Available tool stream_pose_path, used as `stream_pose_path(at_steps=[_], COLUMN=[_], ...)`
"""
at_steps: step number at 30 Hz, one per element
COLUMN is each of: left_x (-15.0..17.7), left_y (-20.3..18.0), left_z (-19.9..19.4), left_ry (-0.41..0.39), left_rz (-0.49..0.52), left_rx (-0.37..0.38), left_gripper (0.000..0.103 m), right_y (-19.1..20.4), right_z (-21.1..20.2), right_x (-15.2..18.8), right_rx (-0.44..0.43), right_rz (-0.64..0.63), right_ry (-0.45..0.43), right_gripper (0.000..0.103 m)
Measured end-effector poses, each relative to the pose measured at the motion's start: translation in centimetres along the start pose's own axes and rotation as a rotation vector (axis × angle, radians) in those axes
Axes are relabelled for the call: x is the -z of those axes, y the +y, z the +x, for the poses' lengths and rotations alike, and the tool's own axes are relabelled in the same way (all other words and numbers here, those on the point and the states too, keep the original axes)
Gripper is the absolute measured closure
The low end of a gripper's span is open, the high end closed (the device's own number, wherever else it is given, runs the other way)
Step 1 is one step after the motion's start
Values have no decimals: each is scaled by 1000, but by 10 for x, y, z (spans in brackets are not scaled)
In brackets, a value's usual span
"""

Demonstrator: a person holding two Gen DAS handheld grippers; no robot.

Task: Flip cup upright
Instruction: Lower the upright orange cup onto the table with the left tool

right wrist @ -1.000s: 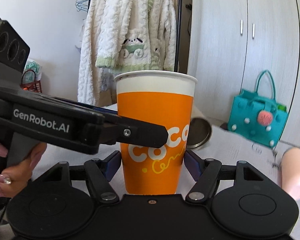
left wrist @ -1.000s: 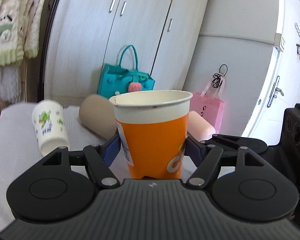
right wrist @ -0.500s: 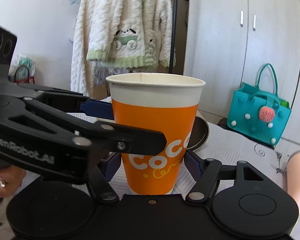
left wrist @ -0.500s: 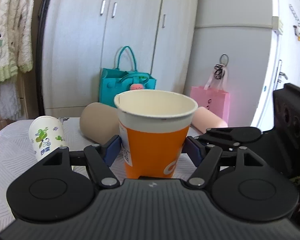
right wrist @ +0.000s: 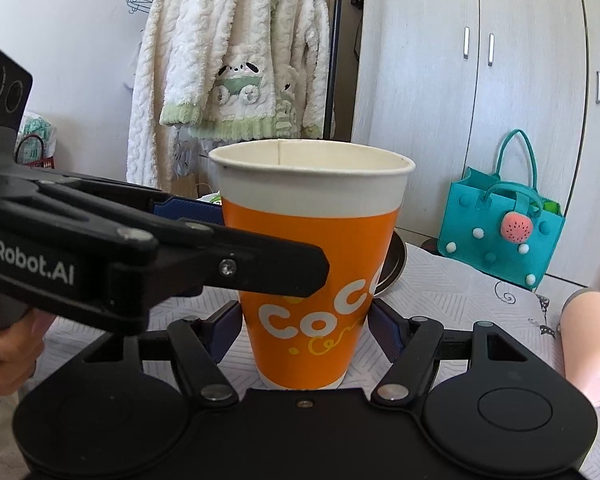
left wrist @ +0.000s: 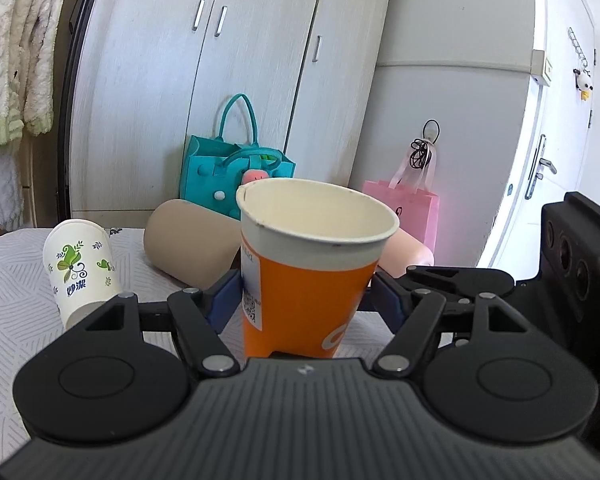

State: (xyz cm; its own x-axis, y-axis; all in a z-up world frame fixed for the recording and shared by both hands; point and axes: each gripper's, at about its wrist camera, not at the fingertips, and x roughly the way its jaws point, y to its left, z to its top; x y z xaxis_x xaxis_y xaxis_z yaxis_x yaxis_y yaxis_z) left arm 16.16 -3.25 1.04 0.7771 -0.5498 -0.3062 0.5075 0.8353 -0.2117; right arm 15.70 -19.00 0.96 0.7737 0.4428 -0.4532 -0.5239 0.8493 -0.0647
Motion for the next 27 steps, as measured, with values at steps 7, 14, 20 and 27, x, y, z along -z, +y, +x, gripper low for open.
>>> stream_pose_path(at_steps=[7, 14, 20, 27], left_x=[3, 6, 7, 6], left_y=[2, 1, -3, -8], left_z=[-6, -21, -36, -60], left_ry=[22, 7, 63, 68], left_rz=[-19, -40, -24, -50], left_rx=[-14, -29, -59, -105], left_gripper=[25, 24, 24, 24], right_y=[-1, 1, 8, 19], right_z=[-5, -21, -40, -69], right_x=[4, 6, 11, 16], right_rx=[12, 17, 49, 79], right_rz=[34, 38, 46, 41], right_ry=[17, -12, -32, -51], right_gripper=[20, 15, 14, 14])
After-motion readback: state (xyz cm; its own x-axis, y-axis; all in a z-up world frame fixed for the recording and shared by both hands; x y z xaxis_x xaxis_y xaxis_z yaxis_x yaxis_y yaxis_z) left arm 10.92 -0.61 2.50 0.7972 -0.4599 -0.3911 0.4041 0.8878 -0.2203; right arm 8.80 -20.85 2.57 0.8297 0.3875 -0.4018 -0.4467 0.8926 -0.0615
